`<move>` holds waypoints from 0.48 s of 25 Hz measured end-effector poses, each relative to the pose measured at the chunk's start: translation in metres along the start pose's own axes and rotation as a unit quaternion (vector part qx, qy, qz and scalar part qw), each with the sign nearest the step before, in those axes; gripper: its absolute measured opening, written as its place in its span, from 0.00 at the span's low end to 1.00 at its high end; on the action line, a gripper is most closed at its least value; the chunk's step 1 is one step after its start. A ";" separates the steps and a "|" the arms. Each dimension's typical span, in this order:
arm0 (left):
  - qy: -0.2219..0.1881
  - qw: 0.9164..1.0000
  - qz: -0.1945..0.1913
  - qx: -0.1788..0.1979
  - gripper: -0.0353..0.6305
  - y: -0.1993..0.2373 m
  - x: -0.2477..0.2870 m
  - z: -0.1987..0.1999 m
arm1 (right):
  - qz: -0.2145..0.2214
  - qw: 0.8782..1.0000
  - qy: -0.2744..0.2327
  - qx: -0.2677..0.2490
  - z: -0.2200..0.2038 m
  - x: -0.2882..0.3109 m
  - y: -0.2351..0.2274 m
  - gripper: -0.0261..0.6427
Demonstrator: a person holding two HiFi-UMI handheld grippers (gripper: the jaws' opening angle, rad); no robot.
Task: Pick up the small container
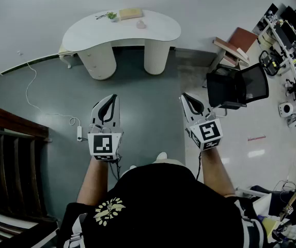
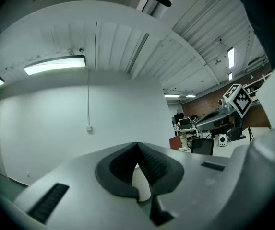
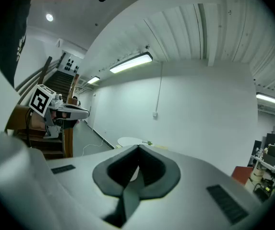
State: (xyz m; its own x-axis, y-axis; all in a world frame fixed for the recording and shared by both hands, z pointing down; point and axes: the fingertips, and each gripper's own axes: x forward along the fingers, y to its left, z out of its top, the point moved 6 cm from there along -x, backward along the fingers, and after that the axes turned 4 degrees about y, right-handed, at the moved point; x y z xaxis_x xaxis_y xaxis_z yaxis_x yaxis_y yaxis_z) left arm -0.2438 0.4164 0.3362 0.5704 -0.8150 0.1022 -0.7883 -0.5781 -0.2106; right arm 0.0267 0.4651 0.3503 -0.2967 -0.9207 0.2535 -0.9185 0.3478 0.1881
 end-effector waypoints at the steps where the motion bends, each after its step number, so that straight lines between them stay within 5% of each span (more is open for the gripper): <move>1: 0.002 1.000 0.004 0.000 0.08 -0.002 0.009 0.001 | 0.004 1.000 0.000 0.001 0.000 0.004 -0.007 0.08; 6: -0.007 0.997 0.062 0.041 0.08 -0.019 0.045 0.011 | 0.045 0.999 -0.011 0.002 -0.001 0.018 -0.039 0.08; 10: -0.063 0.994 0.080 0.041 0.08 -0.038 0.055 0.025 | 0.071 0.997 -0.019 0.003 -0.005 0.025 -0.059 0.09; 12: -0.069 0.994 0.081 0.022 0.08 -0.045 0.058 0.026 | 0.082 0.996 -0.024 0.001 -0.008 0.028 -0.069 0.24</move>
State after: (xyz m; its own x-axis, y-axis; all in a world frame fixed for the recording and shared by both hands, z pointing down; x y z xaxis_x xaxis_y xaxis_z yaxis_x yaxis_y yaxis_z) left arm -0.1697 0.3961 0.3263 0.4657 -0.8822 -0.0695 -0.8630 -0.4355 -0.2561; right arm 0.0837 0.4166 0.3524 -0.4557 -0.8585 0.2351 -0.8566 0.4948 0.1465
